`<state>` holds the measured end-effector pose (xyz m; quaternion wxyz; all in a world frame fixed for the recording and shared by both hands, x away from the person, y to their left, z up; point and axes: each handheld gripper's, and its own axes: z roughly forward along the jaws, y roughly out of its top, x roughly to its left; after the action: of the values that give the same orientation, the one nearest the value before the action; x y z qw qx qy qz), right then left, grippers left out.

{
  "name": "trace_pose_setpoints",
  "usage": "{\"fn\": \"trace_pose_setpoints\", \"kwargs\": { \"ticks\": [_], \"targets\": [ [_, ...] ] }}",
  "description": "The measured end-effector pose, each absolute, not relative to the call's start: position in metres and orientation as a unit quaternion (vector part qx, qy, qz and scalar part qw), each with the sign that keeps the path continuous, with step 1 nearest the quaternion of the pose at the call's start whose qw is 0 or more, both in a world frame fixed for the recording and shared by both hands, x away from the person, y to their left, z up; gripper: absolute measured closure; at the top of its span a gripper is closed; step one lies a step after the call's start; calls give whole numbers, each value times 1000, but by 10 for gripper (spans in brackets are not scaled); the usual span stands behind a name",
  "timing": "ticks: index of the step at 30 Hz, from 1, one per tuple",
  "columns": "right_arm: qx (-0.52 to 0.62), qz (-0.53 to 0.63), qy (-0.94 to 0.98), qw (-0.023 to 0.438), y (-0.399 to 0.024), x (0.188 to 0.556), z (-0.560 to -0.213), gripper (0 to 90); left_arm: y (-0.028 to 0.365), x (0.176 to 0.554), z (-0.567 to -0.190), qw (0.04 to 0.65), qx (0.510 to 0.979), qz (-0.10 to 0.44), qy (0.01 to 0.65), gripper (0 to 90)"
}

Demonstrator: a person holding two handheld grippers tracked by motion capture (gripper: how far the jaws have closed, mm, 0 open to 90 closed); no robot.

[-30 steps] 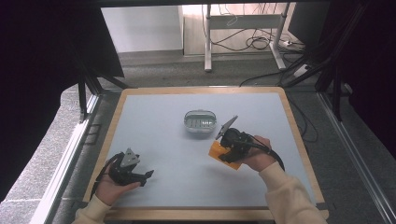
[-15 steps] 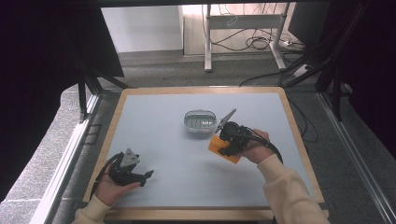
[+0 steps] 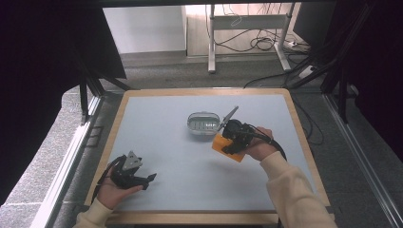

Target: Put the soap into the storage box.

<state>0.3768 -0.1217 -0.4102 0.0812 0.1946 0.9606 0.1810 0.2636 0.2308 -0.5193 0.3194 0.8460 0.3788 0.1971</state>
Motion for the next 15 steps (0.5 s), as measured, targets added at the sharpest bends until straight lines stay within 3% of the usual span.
{"fn": "trace_pose_setpoints", "kwargs": {
  "ticks": [15],
  "targets": [
    [195,186,960,81,-122,390,-402,616,231,264,-520,320,846,195,379,187]
  ]
}}
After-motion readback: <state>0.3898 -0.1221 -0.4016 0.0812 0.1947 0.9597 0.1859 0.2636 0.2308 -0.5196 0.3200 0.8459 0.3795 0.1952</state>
